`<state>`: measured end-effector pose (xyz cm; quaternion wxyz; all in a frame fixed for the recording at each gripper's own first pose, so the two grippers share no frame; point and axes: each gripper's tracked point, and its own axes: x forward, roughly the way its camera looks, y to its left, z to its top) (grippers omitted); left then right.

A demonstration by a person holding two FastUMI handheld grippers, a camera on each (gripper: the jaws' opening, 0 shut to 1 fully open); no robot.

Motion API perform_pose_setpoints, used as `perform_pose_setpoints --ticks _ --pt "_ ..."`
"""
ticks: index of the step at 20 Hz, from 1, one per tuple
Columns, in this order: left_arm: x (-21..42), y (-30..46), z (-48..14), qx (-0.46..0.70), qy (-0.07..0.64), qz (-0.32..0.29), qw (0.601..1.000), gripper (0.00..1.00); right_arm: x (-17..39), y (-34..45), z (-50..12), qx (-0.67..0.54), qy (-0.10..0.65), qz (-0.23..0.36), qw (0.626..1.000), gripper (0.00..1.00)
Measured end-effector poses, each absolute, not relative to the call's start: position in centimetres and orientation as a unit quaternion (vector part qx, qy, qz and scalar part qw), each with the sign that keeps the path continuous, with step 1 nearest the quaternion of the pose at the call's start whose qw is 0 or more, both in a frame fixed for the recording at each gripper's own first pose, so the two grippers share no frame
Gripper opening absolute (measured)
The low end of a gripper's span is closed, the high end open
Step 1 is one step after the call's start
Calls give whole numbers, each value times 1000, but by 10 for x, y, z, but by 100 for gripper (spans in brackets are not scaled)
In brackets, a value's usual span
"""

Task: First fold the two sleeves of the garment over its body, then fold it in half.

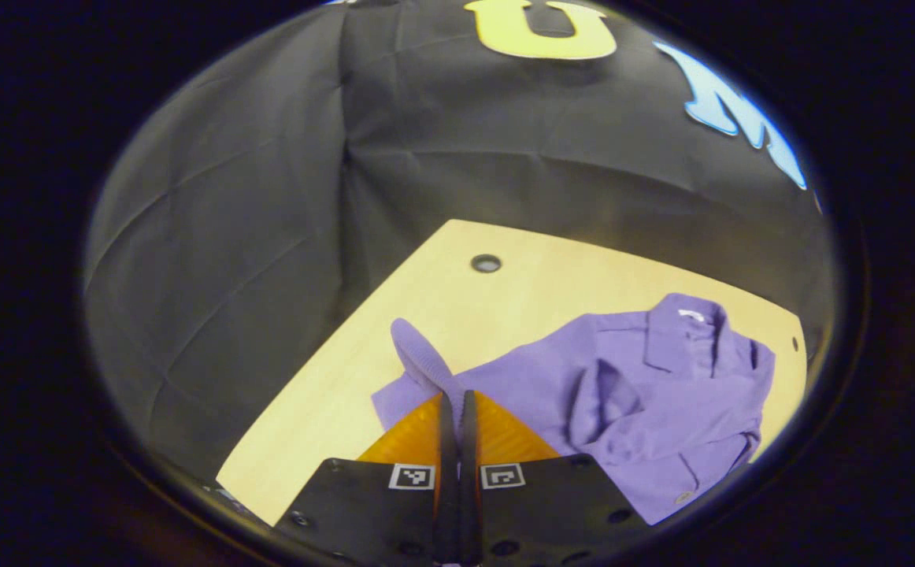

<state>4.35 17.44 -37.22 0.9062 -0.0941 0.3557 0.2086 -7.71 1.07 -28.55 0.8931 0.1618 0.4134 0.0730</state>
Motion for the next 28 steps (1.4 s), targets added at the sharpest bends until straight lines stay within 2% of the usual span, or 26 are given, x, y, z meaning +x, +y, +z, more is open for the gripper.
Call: perform_pose_setpoints --ticks 3,4,5,6,9,12,13,14,20,22,23,28 --pt "79 122 -358 -80 348 160 920 7 -92 0 -293 172 422 62 888 64" --pt "90 106 -354 -75 346 144 924 7 -97 -4 -295 176 423 55 887 59" --pt "102 87 -350 -70 343 127 928 7 -101 -9 -296 179 424 49 886 59" --pt "109 68 -343 -66 340 109 932 7 -107 -13 -297 182 425 42 886 64" --pt "123 15 -322 -54 335 54 939 7 -119 -25 -300 192 427 23 883 64" --pt "127 -24 -306 -33 336 1 941 7 -132 -34 -302 201 429 7 881 64" --pt "128 -38 -300 -26 337 -16 941 7 -136 -37 -303 203 430 1 880 59" --pt "128 -50 -295 -21 337 -33 941 7 -143 -39 -303 206 430 -5 879 63" --pt "117 -105 -272 11 330 -106 938 7 -169 -57 -305 215 434 -30 874 64" --pt "119 -129 -279 16 333 -117 936 7 -175 -61 -307 218 437 -34 872 59" --pt "119 -141 -283 15 335 -122 934 7 -178 -63 -307 220 438 -35 871 64" --pt "113 -182 -308 -7 364 -170 916 7 -185 -67 -311 222 445 -35 867 64"
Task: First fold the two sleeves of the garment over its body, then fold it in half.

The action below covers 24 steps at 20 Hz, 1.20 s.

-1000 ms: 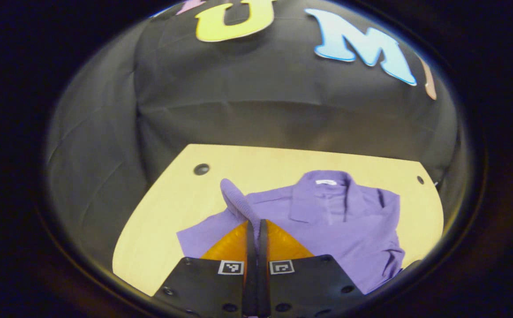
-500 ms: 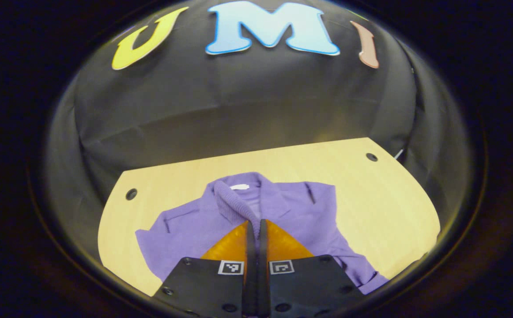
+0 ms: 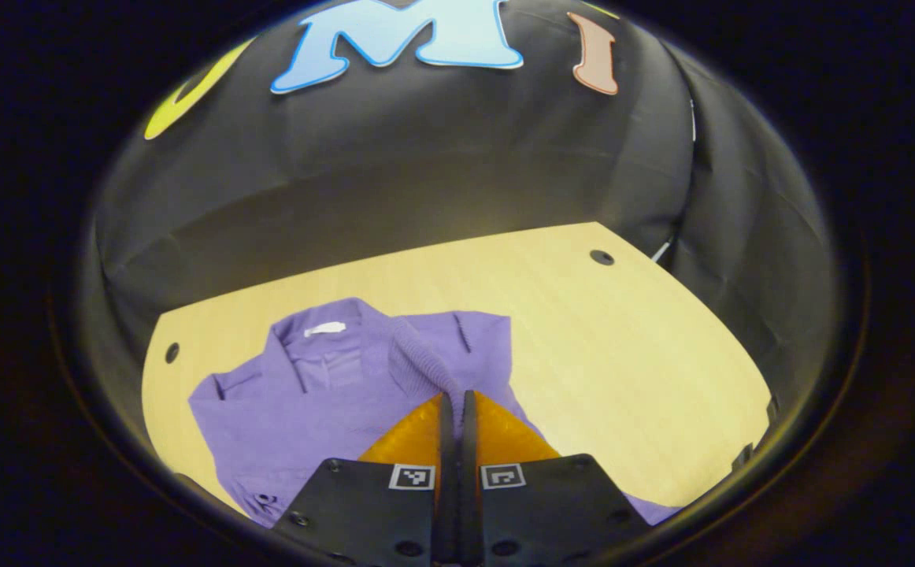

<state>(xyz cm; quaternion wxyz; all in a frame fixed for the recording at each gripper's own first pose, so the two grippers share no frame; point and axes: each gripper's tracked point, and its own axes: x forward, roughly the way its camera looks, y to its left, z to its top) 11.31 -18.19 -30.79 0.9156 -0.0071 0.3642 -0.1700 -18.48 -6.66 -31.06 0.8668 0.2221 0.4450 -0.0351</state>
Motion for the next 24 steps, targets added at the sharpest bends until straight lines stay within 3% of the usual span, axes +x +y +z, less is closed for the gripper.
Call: perform_pose_setpoints --ticks 1,2,6,12,14,15,17,18,19,24 --pt "110 -189 -309 -20 370 -185 910 8 -185 -67 -311 222 446 -34 866 64" --pt "104 -193 -306 -28 371 -190 908 16 -185 -67 -312 222 447 -32 866 64" --pt "97 -186 -285 -23 354 -205 912 95 -177 -64 -315 212 452 -20 866 63" --pt "77 -138 -267 -22 350 -203 914 94 -169 -54 -328 195 476 3 858 63" --pt "59 -115 -269 -24 355 -193 914 94 -168 -54 -333 181 489 8 853 58" --pt "49 -100 -272 -23 359 -186 914 94 -168 -53 -335 177 495 12 851 63" --pt "30 -75 -279 -27 367 -170 914 94 -168 -51 -338 166 508 21 845 63" --pt "21 -62 -281 -34 372 -161 913 94 -168 -52 -342 157 515 25 842 58" --pt "12 -49 -283 -42 377 -150 913 94 -168 -53 -344 146 524 28 839 63" --pt "-35 11 -299 -44 392 -92 914 95 -169 -50 -363 104 565 37 817 63"
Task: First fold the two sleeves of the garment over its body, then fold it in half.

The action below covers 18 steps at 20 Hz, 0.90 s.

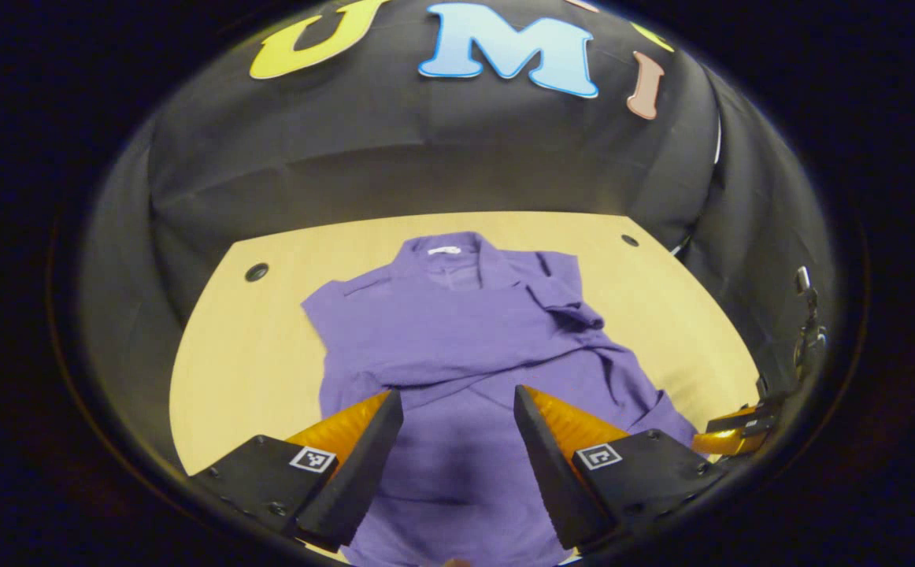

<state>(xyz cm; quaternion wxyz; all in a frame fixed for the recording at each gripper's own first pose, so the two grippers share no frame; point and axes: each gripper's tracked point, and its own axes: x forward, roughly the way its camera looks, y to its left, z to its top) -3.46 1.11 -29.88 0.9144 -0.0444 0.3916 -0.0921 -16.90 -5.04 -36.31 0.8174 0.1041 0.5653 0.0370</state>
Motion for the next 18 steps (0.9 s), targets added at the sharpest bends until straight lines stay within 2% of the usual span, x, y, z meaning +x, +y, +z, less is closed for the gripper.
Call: perform_pose_setpoints --ticks 5,6,10,12,13,15,18 --pt "-101 49 -328 -47 434 -58 898 94 -174 -39 -377 66 596 56 799 64" --pt "-115 55 -336 -47 445 -51 893 94 -174 -37 -380 55 601 60 795 59" --pt "-160 66 -362 -54 479 -25 876 95 -183 -35 -389 22 619 70 782 59" --pt "-179 64 -376 -58 494 -18 867 96 -187 -33 -391 8 625 79 777 63" --pt "-190 64 -381 -59 503 -16 862 94 -188 -31 -392 3 626 83 775 59" --pt "-210 65 -390 -58 517 -9 854 94 -190 -29 -392 -2 628 91 773 68" --pt "-231 70 -399 -51 534 5 844 96 -195 -27 -395 -12 633 98 768 65"
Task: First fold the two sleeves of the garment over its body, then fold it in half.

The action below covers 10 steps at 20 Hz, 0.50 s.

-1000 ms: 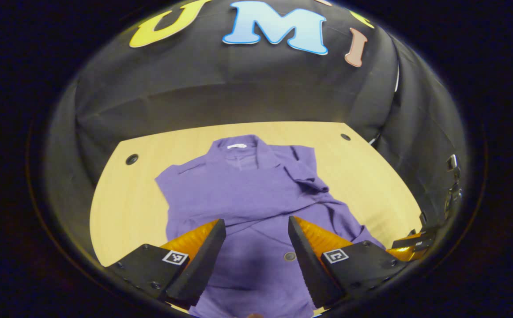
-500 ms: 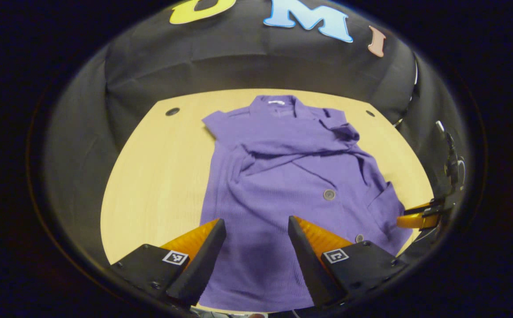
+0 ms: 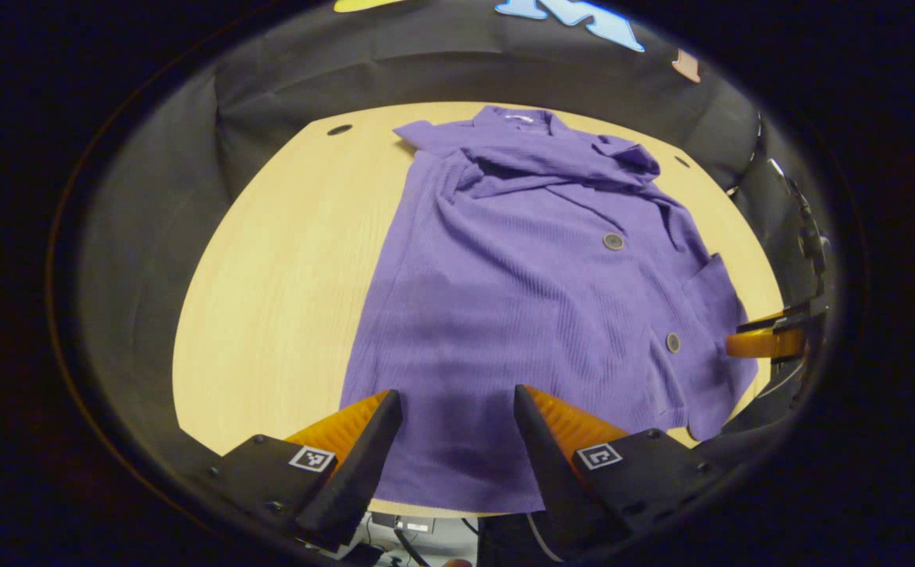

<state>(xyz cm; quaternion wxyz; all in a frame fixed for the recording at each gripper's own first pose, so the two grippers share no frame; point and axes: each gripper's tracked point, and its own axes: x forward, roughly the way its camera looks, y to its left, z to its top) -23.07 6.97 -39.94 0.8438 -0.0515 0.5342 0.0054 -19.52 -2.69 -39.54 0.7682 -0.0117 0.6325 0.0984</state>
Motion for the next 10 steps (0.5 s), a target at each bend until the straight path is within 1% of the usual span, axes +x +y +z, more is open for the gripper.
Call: perform_pose_setpoints --ticks 1,2,3,4,5,7,8,9,10 --pt "-236 72 -402 -49 541 10 840 96 -197 -26 -397 -16 635 102 766 65" --pt "-238 74 -406 -47 546 15 837 94 -199 -26 -400 -20 637 104 764 68" --pt "-240 74 -409 -47 552 18 832 94 -202 -26 -402 -25 641 105 760 65" --pt "-243 73 -413 -48 557 19 829 94 -205 -26 -403 -28 645 107 756 68" --pt "-247 73 -417 -47 566 22 823 94 -207 -25 -405 -29 649 108 752 68" --pt "-253 75 -424 -44 579 29 813 96 -210 -26 -409 -33 654 109 748 68" --pt "-250 75 -424 -46 575 32 816 96 -210 -27 -411 -36 655 107 747 65" --pt "-251 74 -424 -47 578 31 814 94 -209 -28 -412 -39 654 105 748 68" --pt "-250 73 -423 -50 578 32 814 94 -209 -28 -413 -40 654 103 748 65"
